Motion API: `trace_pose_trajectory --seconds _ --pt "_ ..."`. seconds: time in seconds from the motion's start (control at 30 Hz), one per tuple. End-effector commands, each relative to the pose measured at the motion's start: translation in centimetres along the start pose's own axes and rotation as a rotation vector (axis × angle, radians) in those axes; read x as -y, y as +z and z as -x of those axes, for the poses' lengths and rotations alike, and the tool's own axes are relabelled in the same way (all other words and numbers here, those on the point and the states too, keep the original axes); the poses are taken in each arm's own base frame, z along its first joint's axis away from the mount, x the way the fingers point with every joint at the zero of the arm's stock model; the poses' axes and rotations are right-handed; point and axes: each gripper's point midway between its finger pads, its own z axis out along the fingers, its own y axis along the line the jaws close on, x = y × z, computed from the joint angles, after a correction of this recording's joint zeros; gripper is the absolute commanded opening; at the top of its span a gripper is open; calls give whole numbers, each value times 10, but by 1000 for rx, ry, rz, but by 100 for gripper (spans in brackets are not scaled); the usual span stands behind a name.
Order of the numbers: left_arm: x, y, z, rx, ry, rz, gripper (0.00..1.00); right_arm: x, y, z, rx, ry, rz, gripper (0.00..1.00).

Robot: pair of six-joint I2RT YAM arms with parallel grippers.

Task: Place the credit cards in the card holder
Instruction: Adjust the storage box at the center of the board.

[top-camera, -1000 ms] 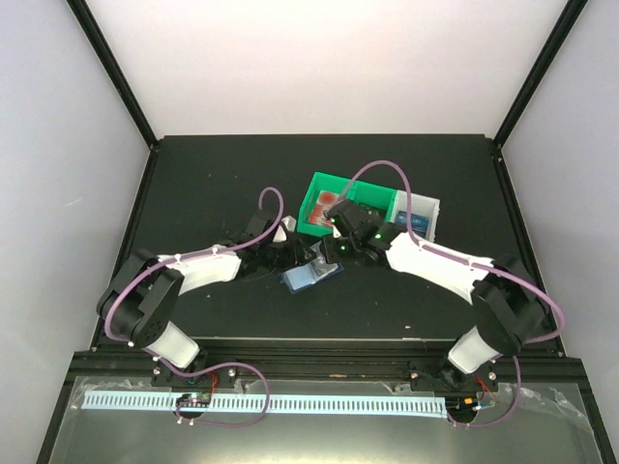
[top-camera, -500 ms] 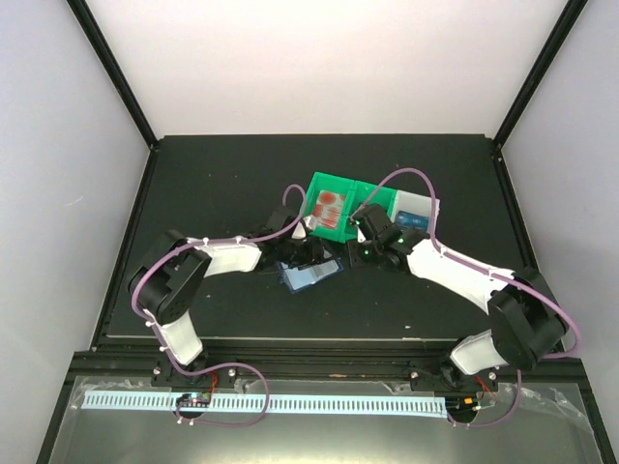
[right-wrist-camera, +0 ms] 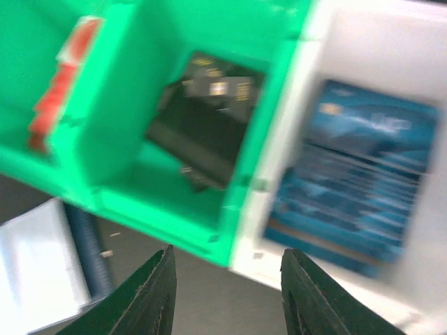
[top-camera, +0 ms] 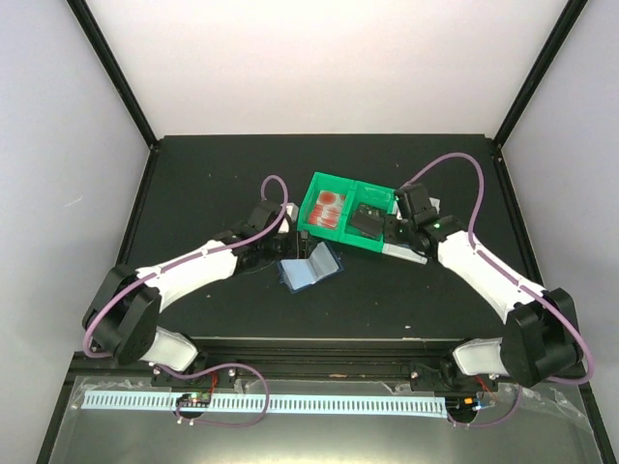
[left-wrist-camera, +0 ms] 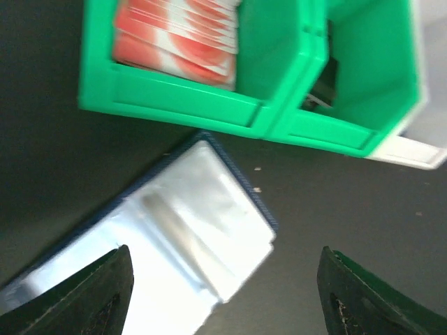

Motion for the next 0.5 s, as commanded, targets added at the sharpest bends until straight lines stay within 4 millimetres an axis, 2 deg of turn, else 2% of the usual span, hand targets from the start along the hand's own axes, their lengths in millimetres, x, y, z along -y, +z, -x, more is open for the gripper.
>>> trace_pose_trajectory --seconds 0.0,0.1,0.17,0.2,0.3,0.37,0.47 --pt "-42 -20 6 52 35 231 74 78 -17 10 38 29 -357 45" --pt "-47 -25 8 64 14 231 74 135 -42 16 61 82 -660 49" --pt "-47 -25 9 65 2 212 74 156 -49 19 46 117 -753 49" --pt "-46 -24 9 65 -2 202 73 162 -45 18 30 124 -771 49" --pt "-43 -20 8 51 -8 169 73 164 -23 15 -29 148 -711 51" --pt "-44 -18 7 38 -10 161 73 152 -3 16 -49 169 -579 52" --pt "-46 -18 5 28 -10 153 72 132 11 20 -29 198 -436 58"
